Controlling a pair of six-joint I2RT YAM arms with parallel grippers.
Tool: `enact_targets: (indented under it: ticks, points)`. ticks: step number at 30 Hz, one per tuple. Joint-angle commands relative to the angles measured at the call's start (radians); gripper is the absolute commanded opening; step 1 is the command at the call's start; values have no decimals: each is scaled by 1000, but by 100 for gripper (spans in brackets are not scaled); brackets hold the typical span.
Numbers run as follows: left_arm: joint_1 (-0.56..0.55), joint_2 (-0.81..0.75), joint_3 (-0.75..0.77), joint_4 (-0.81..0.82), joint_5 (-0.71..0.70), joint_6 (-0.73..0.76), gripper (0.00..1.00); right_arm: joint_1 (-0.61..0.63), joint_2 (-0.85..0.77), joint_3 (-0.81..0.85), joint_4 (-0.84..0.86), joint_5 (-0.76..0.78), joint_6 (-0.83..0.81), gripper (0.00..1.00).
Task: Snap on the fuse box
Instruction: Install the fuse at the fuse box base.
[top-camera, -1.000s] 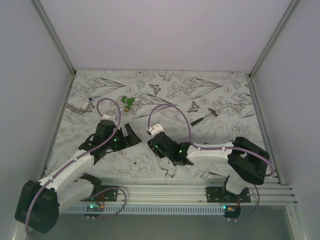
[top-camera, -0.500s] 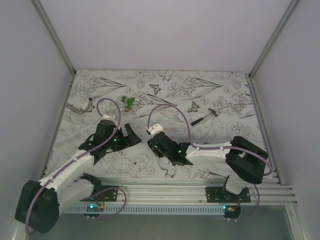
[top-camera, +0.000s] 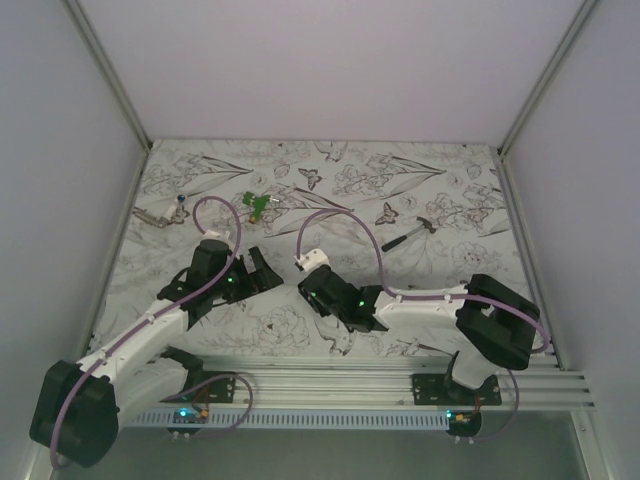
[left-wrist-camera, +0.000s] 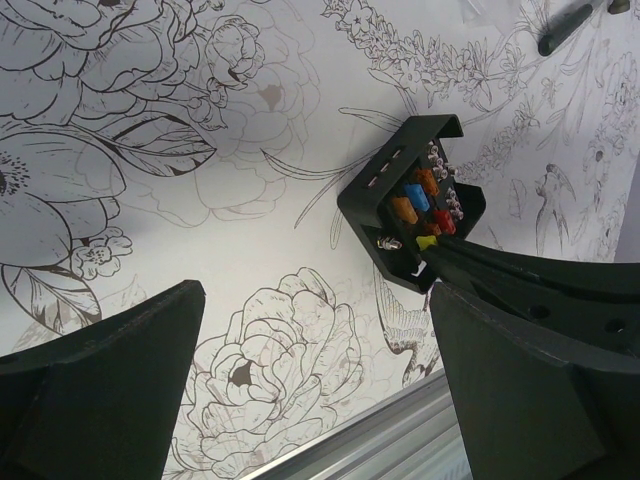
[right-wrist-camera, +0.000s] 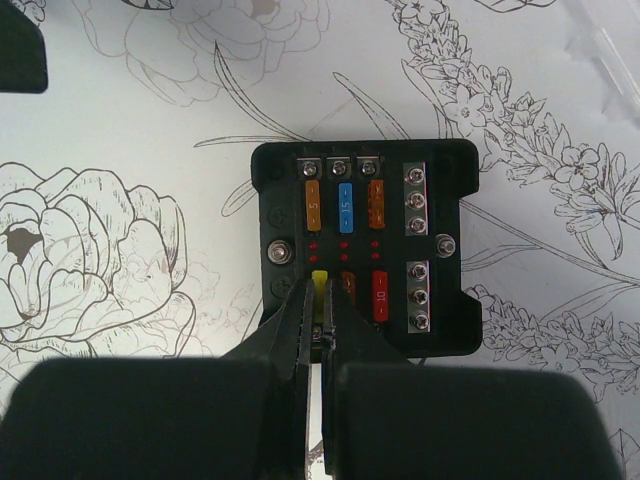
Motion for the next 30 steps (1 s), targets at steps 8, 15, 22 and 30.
enact_targets:
  ticks: [8,15,22,30]
  points:
    - [8,13,-3,-20,12,-16,99,14,34,-32,-10,9,16,0]
    - [8,30,1,-16,25,-31,99,22,12,-39,-36,-3,-13,0]
    - [3,53,2,-2,37,-54,97,27,-21,-60,5,-15,-34,5]
    - [-42,115,21,15,37,-81,89,27,-13,-48,-4,-23,-29,20]
